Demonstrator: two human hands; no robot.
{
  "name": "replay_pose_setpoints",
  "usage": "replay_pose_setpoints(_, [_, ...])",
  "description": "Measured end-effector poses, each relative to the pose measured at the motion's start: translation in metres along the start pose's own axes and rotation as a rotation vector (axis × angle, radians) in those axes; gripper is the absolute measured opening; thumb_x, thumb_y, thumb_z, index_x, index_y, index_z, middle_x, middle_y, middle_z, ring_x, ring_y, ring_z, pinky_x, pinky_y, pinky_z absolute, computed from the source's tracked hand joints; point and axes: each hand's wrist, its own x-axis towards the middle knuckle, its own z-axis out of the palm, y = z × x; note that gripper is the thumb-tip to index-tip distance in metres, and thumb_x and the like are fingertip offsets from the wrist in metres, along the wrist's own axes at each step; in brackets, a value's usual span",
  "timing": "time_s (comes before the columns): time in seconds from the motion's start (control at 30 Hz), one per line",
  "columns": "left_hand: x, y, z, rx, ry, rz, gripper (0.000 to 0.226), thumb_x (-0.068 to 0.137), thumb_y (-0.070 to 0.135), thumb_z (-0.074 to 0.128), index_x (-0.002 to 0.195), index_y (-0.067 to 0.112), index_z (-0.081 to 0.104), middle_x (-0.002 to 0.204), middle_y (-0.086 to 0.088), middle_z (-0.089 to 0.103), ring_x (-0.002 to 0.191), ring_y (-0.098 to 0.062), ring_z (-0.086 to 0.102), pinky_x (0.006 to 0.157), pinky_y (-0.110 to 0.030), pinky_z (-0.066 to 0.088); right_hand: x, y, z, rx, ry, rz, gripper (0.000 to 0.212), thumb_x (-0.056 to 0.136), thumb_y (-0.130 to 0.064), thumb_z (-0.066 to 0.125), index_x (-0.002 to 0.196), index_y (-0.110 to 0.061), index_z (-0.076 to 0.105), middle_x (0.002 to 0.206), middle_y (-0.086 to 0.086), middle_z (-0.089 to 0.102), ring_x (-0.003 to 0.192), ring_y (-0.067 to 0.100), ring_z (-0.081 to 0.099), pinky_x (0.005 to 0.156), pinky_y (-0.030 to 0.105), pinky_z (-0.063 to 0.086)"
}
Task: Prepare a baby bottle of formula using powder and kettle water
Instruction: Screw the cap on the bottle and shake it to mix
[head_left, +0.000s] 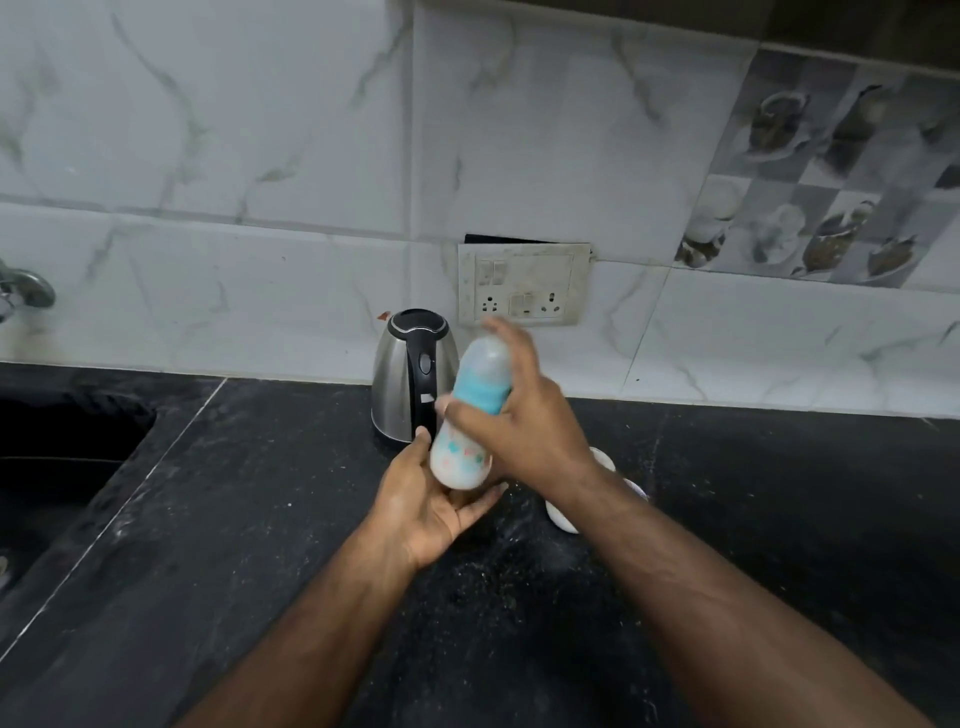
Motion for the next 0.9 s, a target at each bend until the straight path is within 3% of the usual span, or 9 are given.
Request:
replay_pose_setpoints(0.07, [0.0,0.0,0.0,-0.015,0.024,0.0,0.054,0.108,0.049,0.042,0.132,0.005,0.062,0.121,-0.022,0.074,0.11,-0.038,0.072,0.082,-0.052,0.062,0.006,0.001,-0.004,0.127,0.181,-0.021,0.073,0.074,-0.054,0.078,0.131,-0.061,0.033,0.094,-0.016,0.065,0.076,0.003,0.069,0.068,0.025,0.059])
replay_pose_setpoints(0.2, [-0.002,0.0,0.0,0.005,-0.009,0.008,0.053,0.107,0.05,0.041,0.131,0.009,0.065,0.111,-0.016,0.078,0.1,-0.032,0.074,0.078,-0.048,0.065,-0.006,-0.001,0.003,-0.065,-0.094,-0.022,0.081,0.079,-0.046,0.08,0.141,-0.056,0.028,0.1,-0.015,0.066,0.083,0.009,0.069,0.079,0.032,0.057])
replay_pose_setpoints(0.33, [0.0,0.0,0.0,-0.004,0.021,0.006,0.054,0.108,0.05,0.042,0.13,0.005,0.062,0.12,-0.022,0.074,0.108,-0.038,0.072,0.082,-0.051,0.062,0.006,-0.004,-0.005,0.156,0.176,-0.049,0.073,0.075,-0.053,0.078,0.13,-0.063,0.032,0.099,-0.011,0.067,0.08,0.011,0.072,0.075,0.04,0.063])
replay_pose_setpoints(0.47, [0.0,-0.001,-0.001,0.01,-0.012,0.016,0.054,0.108,0.051,0.04,0.13,0.008,0.066,0.114,-0.017,0.077,0.098,-0.032,0.077,0.08,-0.049,0.064,-0.002,-0.004,0.003,-0.067,-0.063,-0.045,0.078,0.079,-0.046,0.08,0.139,-0.054,0.03,0.101,-0.015,0.065,0.086,0.01,0.069,0.082,0.036,0.059])
replay_pose_setpoints(0.53, [0.002,0.0,-0.002,0.001,0.005,0.011,0.054,0.108,0.05,0.042,0.131,0.006,0.064,0.117,-0.02,0.076,0.102,-0.036,0.076,0.08,-0.05,0.064,0.005,-0.006,-0.002,0.075,0.101,-0.037,0.073,0.075,-0.053,0.078,0.131,-0.062,0.032,0.096,-0.021,0.064,0.081,0.005,0.069,0.073,0.027,0.059])
replay_pose_setpoints(0.6, [0.004,0.0,-0.003,-0.011,0.015,0.005,0.055,0.107,0.05,0.043,0.132,0.005,0.062,0.12,-0.022,0.074,0.105,-0.038,0.074,0.083,-0.052,0.062,0.009,-0.005,-0.005,0.146,0.204,-0.04,0.072,0.075,-0.053,0.078,0.128,-0.064,0.031,0.096,-0.019,0.065,0.079,0.008,0.07,0.071,0.031,0.062])
replay_pose_setpoints(0.7, [0.003,-0.002,-0.003,0.003,-0.026,0.009,0.053,0.107,0.051,0.044,0.131,0.009,0.066,0.116,-0.017,0.077,0.098,-0.032,0.077,0.083,-0.049,0.064,-0.004,-0.005,0.003,-0.065,-0.093,-0.012,0.083,0.08,-0.043,0.08,0.142,-0.056,0.027,0.103,-0.014,0.066,0.089,0.015,0.07,0.085,0.042,0.06])
replay_pose_setpoints(0.83, [0.006,-0.002,-0.002,-0.009,0.004,0.002,0.052,0.107,0.047,0.044,0.13,0.005,0.064,0.118,-0.02,0.075,0.101,-0.036,0.076,0.078,-0.048,0.064,0.006,-0.006,-0.003,0.136,0.149,-0.045,0.073,0.077,-0.044,0.08,0.128,-0.064,0.033,0.097,-0.016,0.066,0.08,0.009,0.07,0.076,0.038,0.062])
replay_pose_setpoints(0.9, [0.006,-0.003,-0.001,0.005,-0.009,0.013,0.049,0.108,0.046,0.044,0.129,0.007,0.065,0.113,-0.017,0.077,0.098,-0.034,0.076,0.078,-0.047,0.064,0.007,-0.011,-0.002,0.108,0.092,-0.033,0.073,0.078,-0.043,0.081,0.13,-0.061,0.032,0.097,-0.011,0.067,0.08,0.011,0.07,0.077,0.042,0.062])
